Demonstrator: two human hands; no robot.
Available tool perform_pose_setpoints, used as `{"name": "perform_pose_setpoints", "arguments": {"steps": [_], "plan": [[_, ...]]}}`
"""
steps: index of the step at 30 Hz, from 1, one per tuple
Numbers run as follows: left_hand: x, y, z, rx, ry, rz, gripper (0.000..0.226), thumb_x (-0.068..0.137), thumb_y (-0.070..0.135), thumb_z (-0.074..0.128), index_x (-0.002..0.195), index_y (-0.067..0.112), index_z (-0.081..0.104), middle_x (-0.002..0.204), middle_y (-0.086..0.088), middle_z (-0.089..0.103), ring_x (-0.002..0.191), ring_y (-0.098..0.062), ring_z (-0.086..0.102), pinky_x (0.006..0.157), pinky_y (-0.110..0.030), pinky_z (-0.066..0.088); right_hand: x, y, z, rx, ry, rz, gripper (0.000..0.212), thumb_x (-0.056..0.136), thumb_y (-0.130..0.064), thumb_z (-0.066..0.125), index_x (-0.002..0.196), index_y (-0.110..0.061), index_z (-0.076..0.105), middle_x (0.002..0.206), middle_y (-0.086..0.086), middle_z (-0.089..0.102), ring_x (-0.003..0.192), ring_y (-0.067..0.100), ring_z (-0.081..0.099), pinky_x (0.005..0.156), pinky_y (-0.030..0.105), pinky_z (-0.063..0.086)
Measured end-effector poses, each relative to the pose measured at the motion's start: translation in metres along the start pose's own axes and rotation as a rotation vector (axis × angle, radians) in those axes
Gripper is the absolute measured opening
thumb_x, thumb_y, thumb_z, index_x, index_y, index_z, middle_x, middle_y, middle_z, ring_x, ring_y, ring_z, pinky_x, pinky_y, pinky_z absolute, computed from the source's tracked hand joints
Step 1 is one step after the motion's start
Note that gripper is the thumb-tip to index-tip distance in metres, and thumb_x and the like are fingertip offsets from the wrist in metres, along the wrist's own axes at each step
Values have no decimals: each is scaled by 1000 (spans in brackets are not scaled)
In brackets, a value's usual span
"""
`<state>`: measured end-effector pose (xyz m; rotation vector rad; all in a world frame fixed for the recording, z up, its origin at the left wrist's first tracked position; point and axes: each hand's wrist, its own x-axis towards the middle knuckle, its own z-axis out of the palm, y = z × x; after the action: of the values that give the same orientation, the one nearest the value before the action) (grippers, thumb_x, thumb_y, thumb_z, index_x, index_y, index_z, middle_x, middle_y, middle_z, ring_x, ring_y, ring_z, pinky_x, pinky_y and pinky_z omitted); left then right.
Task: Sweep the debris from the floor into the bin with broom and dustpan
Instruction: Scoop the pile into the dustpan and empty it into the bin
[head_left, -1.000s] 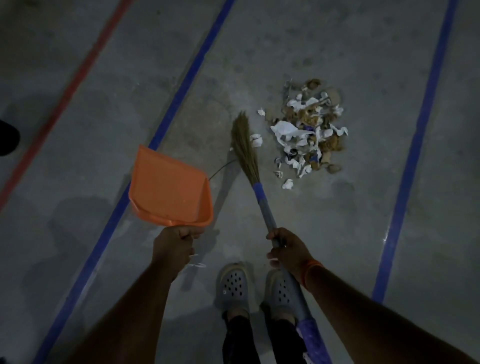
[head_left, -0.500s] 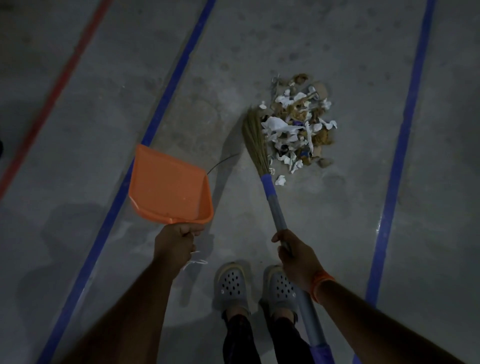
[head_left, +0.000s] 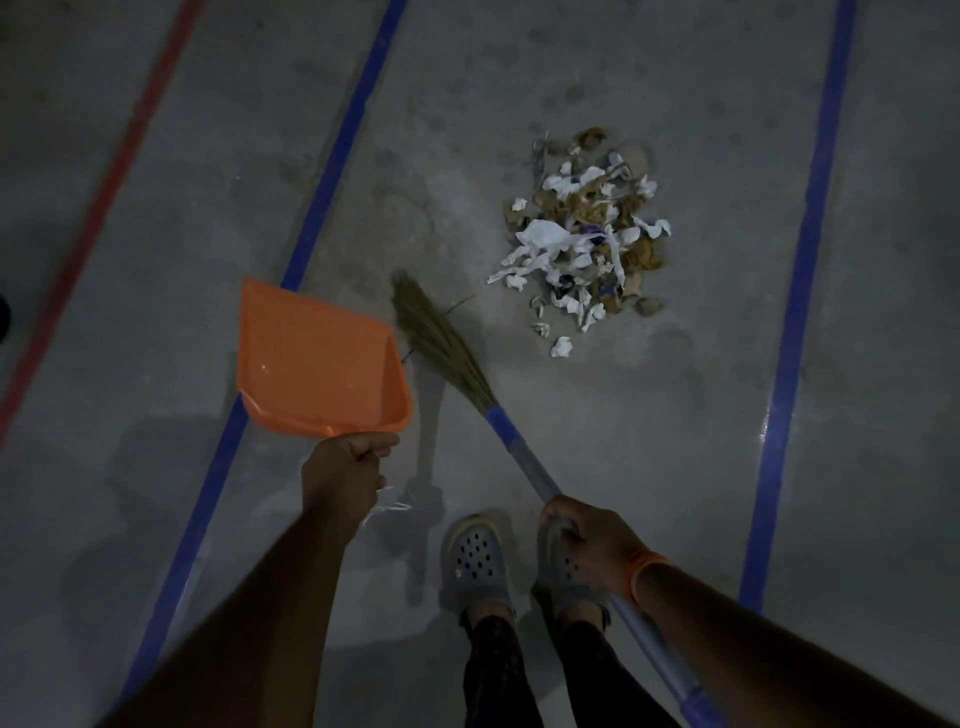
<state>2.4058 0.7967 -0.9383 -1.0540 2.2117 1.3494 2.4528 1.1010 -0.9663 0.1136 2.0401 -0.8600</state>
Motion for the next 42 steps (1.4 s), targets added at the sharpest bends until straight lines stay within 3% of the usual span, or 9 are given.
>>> {"name": "perform_pose_setpoints", "arguments": {"steps": [3, 6, 12, 19, 23, 27, 33, 37, 42], "plan": [[1, 0, 4, -5, -12, 1, 45, 95, -2, 46, 88, 29, 77, 97, 3, 73, 57, -14, 59, 50, -22, 44, 2, 2, -10, 36, 48, 69, 25, 85, -13, 52, 92, -35, 61, 80, -1, 63, 53, 14, 60, 51, 25, 54], [1, -1, 10, -20, -38, 3, 43, 96, -3, 46, 91, 27, 77, 99, 1, 72, 58, -14, 58, 47, -21, 43, 7, 1, -25, 14, 62, 132, 23, 84, -11, 55, 88, -32, 63, 87, 0, 65, 64, 20, 67, 61, 35, 61], [-2, -2, 18, -29, -47, 13, 42, 96, -4, 46, 94, 22, 78, 98, -1, 72, 58, -13, 57, 45, -18, 42, 10, 13, -47, -80, 120, 157, 24, 85, -10, 55, 84, -33, 62, 99, -3, 59, 72, 17, 65, 63, 27, 58], [5, 3, 19, -20, -101, 34, 42, 95, -3, 47, 90, 26, 78, 102, -4, 74, 65, -17, 58, 49, -23, 42, -16, 32, -63, -81, 248, 94, 23, 85, -13, 58, 85, -36, 59, 85, -8, 61, 62, 12, 63, 57, 28, 58], [5, 16, 27, -11, -114, 63, 40, 94, -5, 46, 95, 20, 78, 101, -7, 73, 62, -14, 55, 43, -16, 39, -33, 45, -75, -58, 322, 41, 22, 91, -21, 60, 85, -43, 58, 69, -12, 59, 49, 5, 57, 51, 17, 52], [7, 30, 40, -9, -155, 101, 41, 93, -7, 44, 98, 16, 77, 103, -11, 73, 55, -12, 52, 41, -15, 38, -52, 57, -99, -3, 361, -1, 18, 94, -21, 55, 94, -39, 59, 63, 1, 61, 44, 15, 61, 46, 31, 56], [4, 60, 59, -8, -201, 80, 40, 96, -5, 43, 97, 16, 78, 101, -7, 72, 46, -9, 53, 42, -20, 36, -64, 63, -153, -115, 402, -38, 39, 90, -11, 54, 114, -41, 52, 93, -3, 55, 56, 12, 62, 44, 20, 51], [4, 79, 71, -29, -255, 76, 40, 97, -7, 43, 96, 14, 77, 99, -8, 70, 47, -11, 51, 41, -21, 35, -60, 73, -196, -120, 420, -49, 51, 88, -6, 51, 118, -47, 46, 94, -2, 59, 69, 7, 65, 59, 14, 50], [-1, 98, 91, -48, -290, 44, 35, 98, -7, 43, 103, 8, 74, 93, -11, 67, 39, -5, 45, 38, -17, 30, -41, 97, -244, -137, 370, -33, 60, 85, -6, 54, 124, -50, 42, 113, -6, 50, 80, 14, 67, 69, 37, 59]]}}
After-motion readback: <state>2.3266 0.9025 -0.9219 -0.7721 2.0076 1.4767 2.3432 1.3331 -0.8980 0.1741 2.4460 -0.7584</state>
